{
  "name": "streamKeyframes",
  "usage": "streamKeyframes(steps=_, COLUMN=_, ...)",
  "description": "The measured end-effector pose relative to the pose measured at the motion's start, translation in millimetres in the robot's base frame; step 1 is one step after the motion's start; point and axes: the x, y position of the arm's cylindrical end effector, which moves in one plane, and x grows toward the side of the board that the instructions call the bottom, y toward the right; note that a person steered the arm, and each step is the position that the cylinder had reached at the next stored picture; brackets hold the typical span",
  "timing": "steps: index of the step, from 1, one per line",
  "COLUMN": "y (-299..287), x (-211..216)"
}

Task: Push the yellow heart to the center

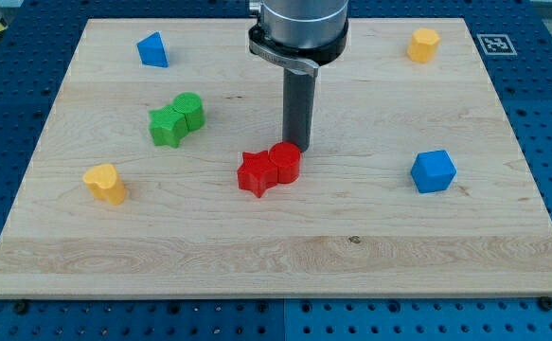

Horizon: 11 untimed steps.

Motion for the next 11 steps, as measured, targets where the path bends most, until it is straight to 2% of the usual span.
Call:
streamKeyframes(steps=4, y=-8, x=-16)
streamKeyframes(steps=7, y=-82, x=-18)
streamKeyframes(steps=9, y=-119, x=7)
streamKeyframes(steps=11, y=-129, x=60)
